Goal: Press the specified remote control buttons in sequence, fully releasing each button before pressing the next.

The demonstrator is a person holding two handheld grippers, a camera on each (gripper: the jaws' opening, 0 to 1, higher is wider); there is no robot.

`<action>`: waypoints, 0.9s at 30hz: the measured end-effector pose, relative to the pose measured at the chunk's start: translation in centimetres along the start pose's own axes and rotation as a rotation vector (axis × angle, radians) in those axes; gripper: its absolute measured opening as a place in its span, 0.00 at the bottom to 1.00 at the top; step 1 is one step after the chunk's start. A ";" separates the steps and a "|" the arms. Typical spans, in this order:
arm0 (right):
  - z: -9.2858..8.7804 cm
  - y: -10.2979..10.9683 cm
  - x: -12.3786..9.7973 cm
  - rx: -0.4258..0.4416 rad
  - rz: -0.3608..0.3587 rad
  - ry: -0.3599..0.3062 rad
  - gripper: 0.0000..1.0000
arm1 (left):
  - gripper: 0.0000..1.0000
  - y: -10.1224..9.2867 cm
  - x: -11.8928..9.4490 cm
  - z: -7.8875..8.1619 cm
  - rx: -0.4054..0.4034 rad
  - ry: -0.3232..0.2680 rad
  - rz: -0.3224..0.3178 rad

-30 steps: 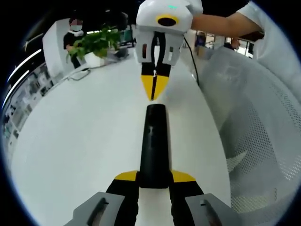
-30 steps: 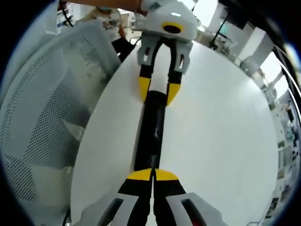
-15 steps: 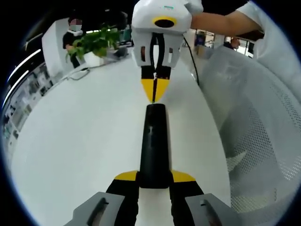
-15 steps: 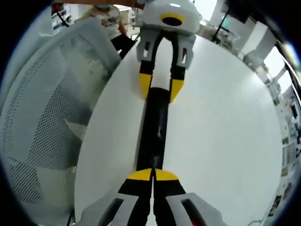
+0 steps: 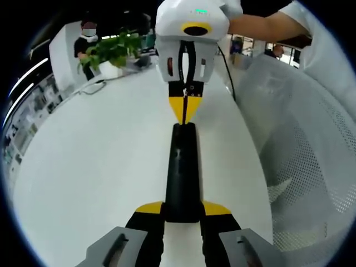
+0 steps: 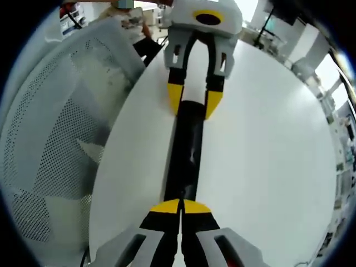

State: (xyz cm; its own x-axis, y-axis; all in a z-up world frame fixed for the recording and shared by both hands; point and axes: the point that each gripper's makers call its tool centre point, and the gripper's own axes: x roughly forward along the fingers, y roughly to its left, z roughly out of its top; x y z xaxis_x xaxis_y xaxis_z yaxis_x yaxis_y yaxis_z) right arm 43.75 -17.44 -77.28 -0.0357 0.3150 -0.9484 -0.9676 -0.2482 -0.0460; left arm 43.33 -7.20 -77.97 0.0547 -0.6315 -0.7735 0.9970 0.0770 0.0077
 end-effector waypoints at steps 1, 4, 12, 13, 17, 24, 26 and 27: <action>0.0 0.0 0.0 0.001 0.001 0.001 0.00 | 0.24 0.0 0.0 0.0 0.000 0.000 0.000; 0.0 0.0 0.0 -0.001 0.004 0.003 0.00 | 0.24 0.0 0.0 0.0 -0.001 0.000 0.000; 0.0 0.0 0.2 -0.004 0.005 0.025 0.00 | 0.24 0.0 0.0 -0.1 -0.004 -0.009 0.002; 0.0 0.0 0.1 -0.001 0.008 0.027 0.00 | 0.24 0.0 0.0 -0.1 -0.005 -0.010 0.002; 0.0 -0.1 0.2 0.029 0.022 0.019 0.00 | 0.24 0.0 0.0 -0.1 -0.001 -0.010 0.003; 0.0 -0.1 0.2 0.021 0.027 0.038 0.00 | 0.24 -0.1 0.0 0.0 -0.002 -0.013 0.001; 0.0 -0.2 0.2 0.025 0.029 0.043 0.00 | 0.24 -0.1 0.0 0.0 -0.003 -0.013 0.002; 0.0 -0.2 0.2 0.026 0.029 0.044 0.00 | 0.24 -0.1 0.0 0.0 -0.004 -0.013 0.003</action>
State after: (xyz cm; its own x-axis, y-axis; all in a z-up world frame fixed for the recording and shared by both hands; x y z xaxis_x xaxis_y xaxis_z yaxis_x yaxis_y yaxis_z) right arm 43.90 -17.35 -77.50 -0.0539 0.2670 -0.9622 -0.9726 -0.2325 -0.0101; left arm 43.23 -7.18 -77.99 0.0584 -0.6413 -0.7651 0.9966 0.0819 0.0074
